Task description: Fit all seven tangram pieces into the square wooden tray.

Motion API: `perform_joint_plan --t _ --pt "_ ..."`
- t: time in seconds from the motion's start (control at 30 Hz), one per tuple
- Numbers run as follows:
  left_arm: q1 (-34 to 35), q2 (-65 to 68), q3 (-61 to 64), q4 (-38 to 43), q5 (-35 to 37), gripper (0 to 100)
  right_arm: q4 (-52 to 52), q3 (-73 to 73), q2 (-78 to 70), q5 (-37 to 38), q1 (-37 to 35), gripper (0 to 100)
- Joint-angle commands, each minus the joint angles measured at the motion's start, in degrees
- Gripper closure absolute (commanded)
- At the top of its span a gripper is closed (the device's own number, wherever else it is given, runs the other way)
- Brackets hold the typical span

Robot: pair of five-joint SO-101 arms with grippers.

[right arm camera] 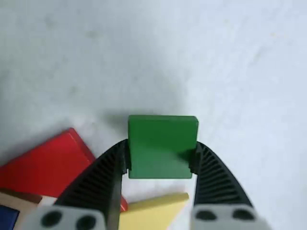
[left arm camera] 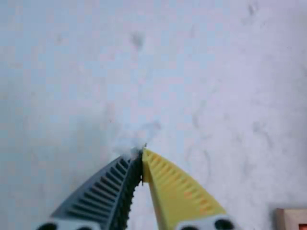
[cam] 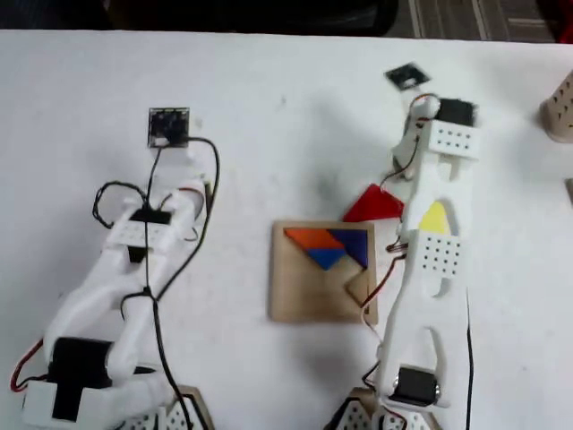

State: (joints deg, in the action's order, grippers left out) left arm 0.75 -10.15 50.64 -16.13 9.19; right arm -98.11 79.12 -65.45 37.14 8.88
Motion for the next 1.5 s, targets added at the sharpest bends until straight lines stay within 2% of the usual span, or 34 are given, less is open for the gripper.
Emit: perform_joint_plan --t 0.0,0.3,0.53,0.7,0.87,1.03,1.27,1.47 --pt "0.31 -0.13 -3.60 1.67 -0.44 97 -0.75 -8.97 13.32 -0.97 1.45 93.2" --pt "0.31 -0.13 -3.52 1.67 -0.44 97 -0.57 -48.62 44.44 -1.14 -1.01 93.2" --pt "0.31 -0.13 -3.34 1.41 -0.44 97 -0.40 -75.25 67.12 -1.14 -7.60 93.2" --pt "0.31 -0.13 -3.25 1.23 -0.44 97 2.24 -91.60 76.88 -1.23 -12.79 93.2" --pt "0.31 -0.13 -3.25 1.23 -0.44 97 12.88 -106.46 81.54 -6.42 -17.27 92.9" --pt "0.31 -0.13 -3.25 1.23 -0.44 97 22.55 -115.16 81.80 -11.52 -22.29 92.8" --pt "0.31 -0.13 -3.25 1.23 -0.44 97 30.37 -118.59 80.92 -13.27 -24.04 92.7" --pt "0.31 -0.13 -3.25 1.23 -0.44 97 31.96 -118.15 75.38 -13.19 -24.84 90.4"
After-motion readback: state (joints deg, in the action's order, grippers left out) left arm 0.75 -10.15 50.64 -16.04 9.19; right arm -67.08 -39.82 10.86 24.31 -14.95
